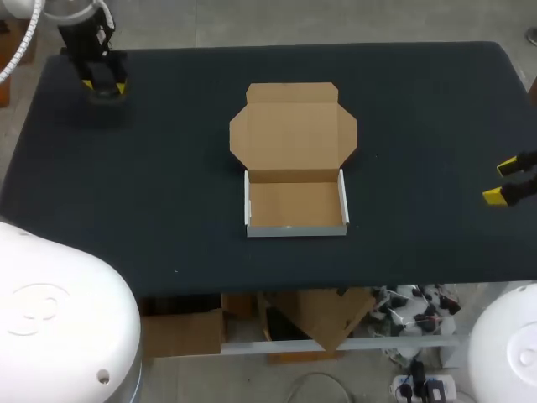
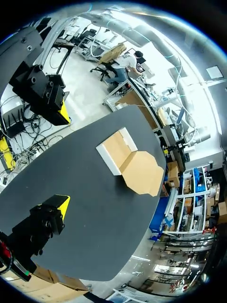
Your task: Assemble the packaging by folding the flat box into shape, placing the metal phone stand inside, and closing the box properly
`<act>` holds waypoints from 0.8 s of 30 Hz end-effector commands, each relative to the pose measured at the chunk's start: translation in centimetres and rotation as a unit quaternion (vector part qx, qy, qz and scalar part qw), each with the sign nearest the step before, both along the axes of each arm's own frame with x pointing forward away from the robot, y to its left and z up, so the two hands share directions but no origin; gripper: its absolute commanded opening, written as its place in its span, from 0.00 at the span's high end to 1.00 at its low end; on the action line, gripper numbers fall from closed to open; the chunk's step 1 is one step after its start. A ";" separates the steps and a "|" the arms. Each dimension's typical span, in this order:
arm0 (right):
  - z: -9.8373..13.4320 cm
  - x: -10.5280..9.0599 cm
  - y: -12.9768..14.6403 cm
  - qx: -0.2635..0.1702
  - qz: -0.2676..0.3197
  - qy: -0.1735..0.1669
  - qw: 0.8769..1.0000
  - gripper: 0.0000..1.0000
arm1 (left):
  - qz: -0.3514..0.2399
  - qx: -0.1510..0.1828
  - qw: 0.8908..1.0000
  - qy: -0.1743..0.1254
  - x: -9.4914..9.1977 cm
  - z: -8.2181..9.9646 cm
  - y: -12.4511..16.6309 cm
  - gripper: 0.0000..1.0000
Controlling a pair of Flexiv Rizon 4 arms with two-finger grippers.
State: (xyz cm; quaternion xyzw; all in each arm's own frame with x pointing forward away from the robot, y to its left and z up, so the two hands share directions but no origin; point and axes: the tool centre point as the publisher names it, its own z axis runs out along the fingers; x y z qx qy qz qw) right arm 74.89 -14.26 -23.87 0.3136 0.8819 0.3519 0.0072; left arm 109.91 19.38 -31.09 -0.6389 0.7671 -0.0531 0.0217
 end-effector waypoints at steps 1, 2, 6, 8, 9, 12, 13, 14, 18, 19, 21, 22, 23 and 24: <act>0.0 0.1 -0.1 0.002 0.003 0.002 1.000 0.00 | -0.011 0.003 1.000 -0.002 -1.5 1.0 -0.3 1.00; 0.0 0.1 -0.1 0.002 0.003 0.002 1.000 0.00 | -0.012 0.004 1.000 -0.002 -1.8 1.1 -0.4 1.00; -0.6 0.2 0.7 -0.011 0.032 -0.026 0.999 0.00 | -0.016 0.006 1.000 -0.001 -2.4 1.4 -0.7 1.00; -0.9 0.2 1.1 -0.012 0.044 -0.036 0.998 0.00 | -0.018 0.005 1.000 0.000 -2.6 1.6 -0.8 1.00; -1.0 0.2 1.3 -0.014 0.050 -0.040 0.998 0.00 | -0.019 0.007 1.000 0.000 -2.7 1.7 -0.9 1.00; -1.3 0.1 1.6 -0.024 0.056 -0.049 0.997 0.00 | -0.022 0.009 1.000 0.000 -3.1 1.8 -1.0 1.00; -1.3 0.1 1.7 -0.026 0.057 -0.050 0.997 0.00 | -0.023 0.009 1.000 0.000 -3.1 1.8 -1.0 1.00; -1.3 0.0 1.7 -0.030 0.058 -0.056 0.996 0.00 | -0.023 0.009 1.000 0.000 -3.2 1.9 -1.0 1.00; -1.4 -0.2 1.8 -0.039 0.059 -0.063 0.995 0.00 | -0.025 0.011 1.000 0.000 -3.5 2.0 -1.1 1.00; -1.4 -0.2 1.8 -0.041 0.059 -0.064 0.995 0.00 | -0.025 0.011 1.000 0.000 -3.6 2.0 -1.1 1.00; -1.5 -0.3 1.9 -0.039 0.063 -0.068 0.995 0.00 | -0.026 0.011 1.000 0.000 -3.7 2.0 -1.2 1.00; -1.6 -0.4 1.9 -0.039 0.066 -0.071 0.994 0.00 | -0.027 0.011 1.000 0.000 -3.7 2.0 -1.2 1.00; -1.6 -0.4 1.9 -0.038 0.068 -0.072 0.994 0.00 | -0.028 0.011 1.000 0.000 -3.7 2.0 -1.2 1.00; -1.7 -0.4 2.0 -0.038 0.068 -0.072 0.994 0.00 | -0.029 0.011 1.000 0.000 -3.8 2.0 -1.3 1.00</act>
